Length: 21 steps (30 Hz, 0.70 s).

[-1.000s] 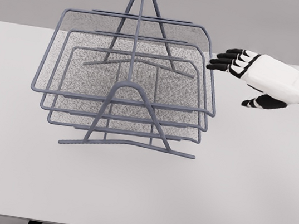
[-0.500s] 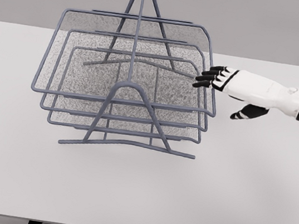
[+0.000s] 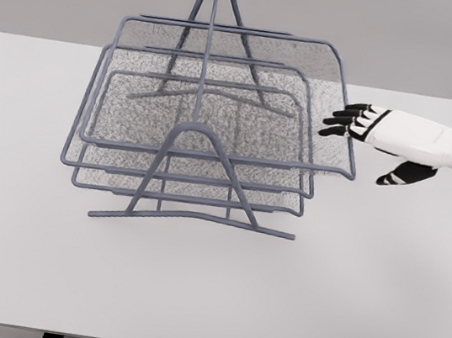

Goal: Pull out the upper folder box with right arm

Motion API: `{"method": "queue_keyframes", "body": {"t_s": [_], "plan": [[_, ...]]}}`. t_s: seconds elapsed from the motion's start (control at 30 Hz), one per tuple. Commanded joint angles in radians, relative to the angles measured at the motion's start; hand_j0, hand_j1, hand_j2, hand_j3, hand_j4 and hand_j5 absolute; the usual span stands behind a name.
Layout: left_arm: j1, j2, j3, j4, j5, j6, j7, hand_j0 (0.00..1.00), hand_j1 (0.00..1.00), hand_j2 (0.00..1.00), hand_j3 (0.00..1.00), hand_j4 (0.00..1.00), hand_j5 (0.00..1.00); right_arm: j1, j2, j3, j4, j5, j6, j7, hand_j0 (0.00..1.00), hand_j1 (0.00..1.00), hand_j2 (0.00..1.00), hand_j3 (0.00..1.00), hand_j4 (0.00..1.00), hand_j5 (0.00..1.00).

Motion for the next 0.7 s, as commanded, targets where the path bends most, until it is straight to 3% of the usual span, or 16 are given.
{"method": "queue_keyframes", "body": {"t_s": [0.0,0.67], "plan": [[0.0,0.0,0.0,0.0,0.0,0.0,0.0,1.0,1.0,1.0,1.0,1.0,1.0,0.0,-0.021,0.0,0.008,0.056,-0.006,0.001,1.0,1.0,1.0,1.0,1.0,1.0],[0.0,0.0,0.0,0.0,0.0,0.0,0.0,1.0,1.0,1.0,1.0,1.0,1.0,0.0,-0.133,-0.003,0.016,0.052,-0.006,0.001,1.0,1.0,1.0,1.0,1.0,1.0]]}}
